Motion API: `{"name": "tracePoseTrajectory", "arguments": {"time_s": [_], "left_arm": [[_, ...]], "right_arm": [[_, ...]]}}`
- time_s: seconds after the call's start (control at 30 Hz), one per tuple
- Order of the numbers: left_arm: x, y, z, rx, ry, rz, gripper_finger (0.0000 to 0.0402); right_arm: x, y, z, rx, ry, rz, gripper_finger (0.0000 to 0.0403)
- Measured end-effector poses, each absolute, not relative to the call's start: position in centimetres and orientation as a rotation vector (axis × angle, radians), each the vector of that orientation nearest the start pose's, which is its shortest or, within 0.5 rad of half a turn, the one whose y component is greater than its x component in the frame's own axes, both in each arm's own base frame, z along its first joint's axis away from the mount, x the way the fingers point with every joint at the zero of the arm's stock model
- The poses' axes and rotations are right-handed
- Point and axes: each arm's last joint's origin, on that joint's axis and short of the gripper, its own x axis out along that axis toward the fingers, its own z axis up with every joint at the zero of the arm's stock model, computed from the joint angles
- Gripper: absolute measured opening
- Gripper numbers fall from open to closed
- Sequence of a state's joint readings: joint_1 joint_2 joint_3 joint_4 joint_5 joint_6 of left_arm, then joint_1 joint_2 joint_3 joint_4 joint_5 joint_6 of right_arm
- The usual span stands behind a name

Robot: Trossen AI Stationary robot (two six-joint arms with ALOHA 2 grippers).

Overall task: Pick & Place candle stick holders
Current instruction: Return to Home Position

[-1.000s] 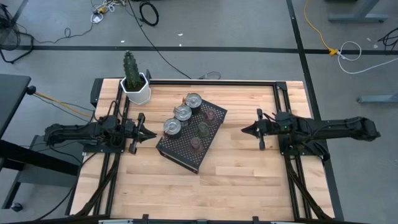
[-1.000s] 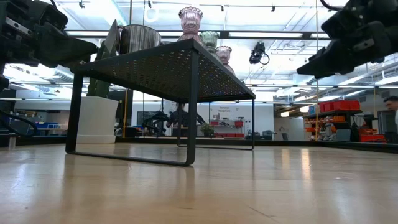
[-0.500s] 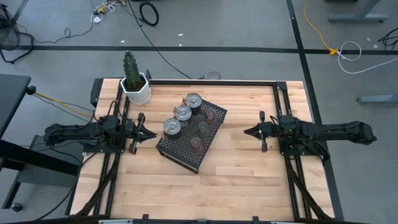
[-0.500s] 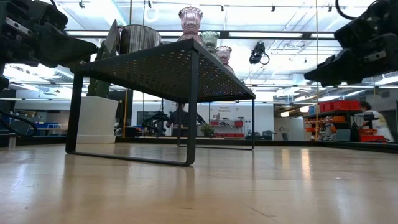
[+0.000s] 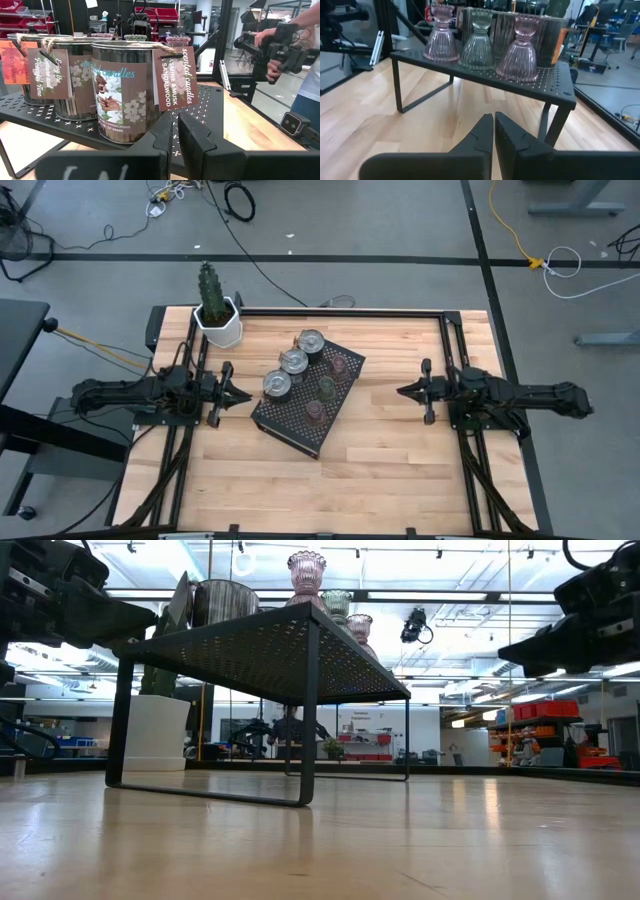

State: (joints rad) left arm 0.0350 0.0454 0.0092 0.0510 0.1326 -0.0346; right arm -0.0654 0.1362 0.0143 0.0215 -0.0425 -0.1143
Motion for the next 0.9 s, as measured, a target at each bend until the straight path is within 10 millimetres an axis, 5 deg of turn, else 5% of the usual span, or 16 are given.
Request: {"name": "tracePoseTrajectory", "arguments": {"time_s": [0.9], "left_arm": [[10.0, 0.0, 16.8, -0.033, -0.013, -0.098, 0.0034]], "right_arm": [[9.6, -0.6, 17.0, -0.088, -0.023, -0.051, 0.002]]}}
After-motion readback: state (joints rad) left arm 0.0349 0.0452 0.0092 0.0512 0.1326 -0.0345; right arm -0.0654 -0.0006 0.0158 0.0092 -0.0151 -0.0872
